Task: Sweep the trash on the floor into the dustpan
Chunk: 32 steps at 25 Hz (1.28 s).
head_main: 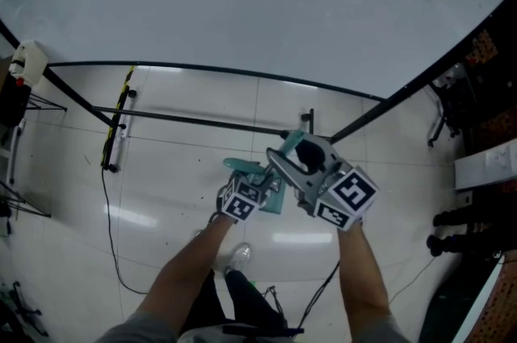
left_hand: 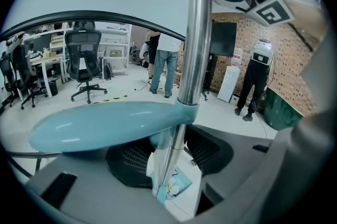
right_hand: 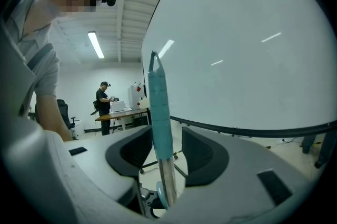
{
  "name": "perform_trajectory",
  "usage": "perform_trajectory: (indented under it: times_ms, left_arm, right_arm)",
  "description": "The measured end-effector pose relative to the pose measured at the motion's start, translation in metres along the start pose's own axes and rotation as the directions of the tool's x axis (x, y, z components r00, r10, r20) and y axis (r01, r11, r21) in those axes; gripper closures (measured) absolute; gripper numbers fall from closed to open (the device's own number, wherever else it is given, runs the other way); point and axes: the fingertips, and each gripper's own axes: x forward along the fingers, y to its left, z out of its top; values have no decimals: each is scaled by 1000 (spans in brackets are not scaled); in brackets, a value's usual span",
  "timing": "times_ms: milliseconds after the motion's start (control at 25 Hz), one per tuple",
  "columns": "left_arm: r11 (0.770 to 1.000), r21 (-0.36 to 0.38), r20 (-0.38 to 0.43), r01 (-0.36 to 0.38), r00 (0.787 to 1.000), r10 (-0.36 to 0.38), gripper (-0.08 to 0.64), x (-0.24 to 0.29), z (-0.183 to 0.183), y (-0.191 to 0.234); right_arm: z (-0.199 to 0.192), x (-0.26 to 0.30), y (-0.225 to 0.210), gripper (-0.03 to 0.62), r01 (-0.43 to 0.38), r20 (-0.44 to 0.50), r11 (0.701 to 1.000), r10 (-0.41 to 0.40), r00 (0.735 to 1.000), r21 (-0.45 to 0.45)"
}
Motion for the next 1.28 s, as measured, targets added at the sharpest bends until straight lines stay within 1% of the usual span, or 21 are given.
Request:
perform_trajectory:
  times_ms: [80,200,400,520,680,840,880,920,960,1000,1040,1080,1160,1240,1280]
  left_arm:
    - [1000,-7,-1,0,1000,0,362,-1,1,0]
    - [1000,-7,-28,22,999,-22,357,-2,-3,0]
    - [999,-11,-64,45,997,-46,291,-9,-14,1]
    - [999,-14,-101,32,994,-33,281,-17,-28,7]
    - [998,-25,-114,51,992,-54,281,-43,-34,11]
    - [998,-22,-112,60,992,-63,285,-87,-29,27]
    - [998,-17,-97,57,994,-59,293,-100,-25,33]
    - [999,-9,-73,50,996,-51,320,-114,-19,37]
    - [999,0,-46,41,998,-41,398,-128,-10,41]
    - [999,10,-20,34,999,-34,445,-142,1,44]
    - [999,21,4,33,999,-33,481,-154,13,45]
    - [999,32,25,36,999,-37,520,-166,27,45]
    - [997,49,60,54,997,-57,558,-186,57,42]
    - [995,67,100,77,991,-83,558,-203,88,36]
    - [993,80,125,88,987,-98,558,-211,104,33]
  right_arm:
    - [-1,-5,1,431,12,-2,1000,-12,1000,-2]
    - [-2,-14,2,413,40,2,999,-40,999,8]
    - [-9,-32,4,372,97,4,995,-97,995,29]
    - [-15,-46,4,370,139,-4,989,-139,990,41]
    - [-22,-67,8,370,198,-20,979,-198,980,55]
    - [-20,-84,15,370,255,-19,964,-254,967,72]
    - [-18,-87,18,371,270,-17,960,-269,963,75]
    - [-15,-89,21,371,283,-15,956,-283,959,76]
    - [-12,-92,26,371,295,-12,953,-295,956,74]
    - [-7,-94,30,387,305,-8,950,-305,952,69]
    - [0,-95,34,422,315,-2,947,-316,949,62]
    - [8,-97,37,427,325,4,944,-326,945,52]
    - [25,-99,43,461,348,13,937,-348,937,27]
    - [42,-99,49,490,376,20,927,-376,927,-3]
    - [50,-99,52,516,388,26,921,-388,921,-15]
